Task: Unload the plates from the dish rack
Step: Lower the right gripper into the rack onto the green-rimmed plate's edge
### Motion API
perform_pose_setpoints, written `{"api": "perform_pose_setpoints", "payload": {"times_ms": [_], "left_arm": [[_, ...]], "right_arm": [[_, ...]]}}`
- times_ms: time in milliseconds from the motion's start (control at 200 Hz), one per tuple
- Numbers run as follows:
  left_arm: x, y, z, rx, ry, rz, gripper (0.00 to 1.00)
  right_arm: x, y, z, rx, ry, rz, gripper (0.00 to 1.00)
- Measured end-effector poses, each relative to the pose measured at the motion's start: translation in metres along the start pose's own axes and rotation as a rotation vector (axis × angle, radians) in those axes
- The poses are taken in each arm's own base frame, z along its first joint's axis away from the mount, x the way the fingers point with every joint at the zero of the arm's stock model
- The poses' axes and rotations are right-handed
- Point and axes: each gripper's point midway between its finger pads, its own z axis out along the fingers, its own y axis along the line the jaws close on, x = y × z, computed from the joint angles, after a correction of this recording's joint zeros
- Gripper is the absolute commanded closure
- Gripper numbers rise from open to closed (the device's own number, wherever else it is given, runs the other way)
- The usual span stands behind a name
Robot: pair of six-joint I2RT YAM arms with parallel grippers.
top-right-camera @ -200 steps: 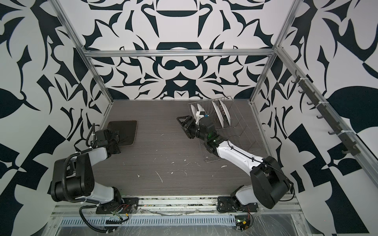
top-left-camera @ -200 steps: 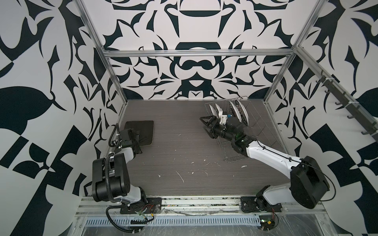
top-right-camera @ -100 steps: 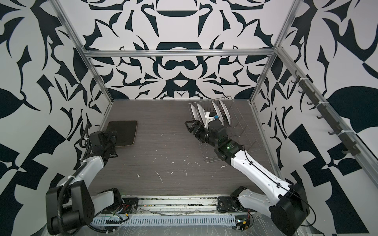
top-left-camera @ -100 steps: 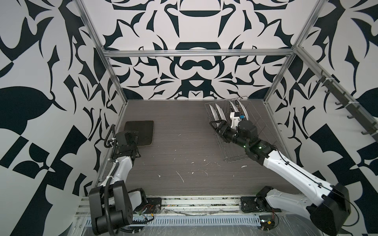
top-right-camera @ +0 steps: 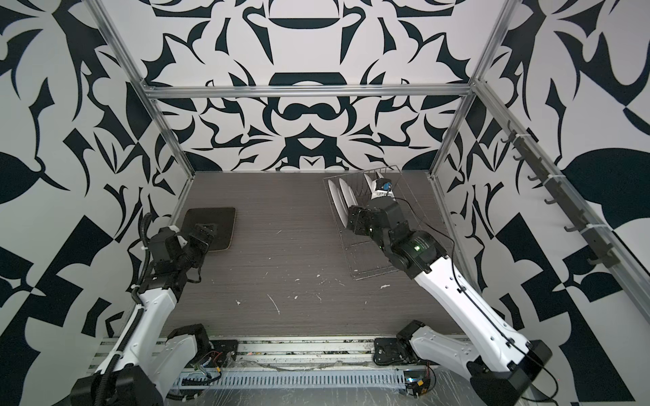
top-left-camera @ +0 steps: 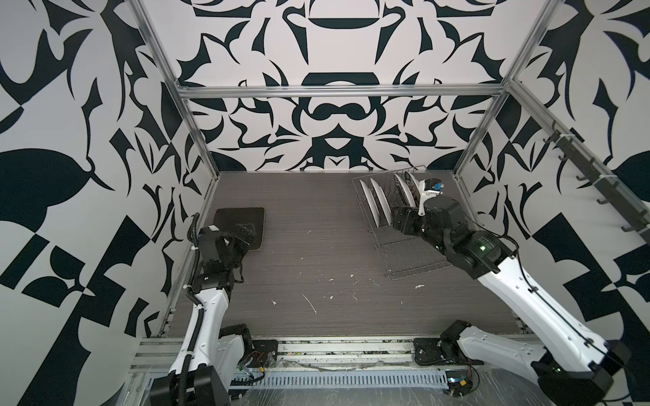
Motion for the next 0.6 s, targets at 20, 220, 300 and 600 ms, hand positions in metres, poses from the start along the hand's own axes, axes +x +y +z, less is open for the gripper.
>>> {"api": "perform_pose_setpoints", "payload": {"times_ms": [20, 220, 300, 600], "left_arm": [[0.005, -0.004, 0.0, 0.009, 0.016, 0.017, 0.01], [0.039, -0.028, -0.008, 0.076, 0.098, 0.13, 0.01], [0.041, -0.03, -0.011, 0.082, 0.096, 0.149, 0.0], [0.048, -0.023, -0.006, 0.05, 0.137, 0.159, 0.01]], "right_arm": [[0.002, -0.003, 0.004, 0.027, 0.012, -0.026, 0.15], [0.02, -0.036, 0.035, 0.259, 0.127, -0.244, 0.18], [0.02, -0.053, 0.043, 0.314, 0.164, -0.276, 0.23], [-0.002, -0.081, 0.08, 0.393, 0.23, -0.291, 0.34]]}}
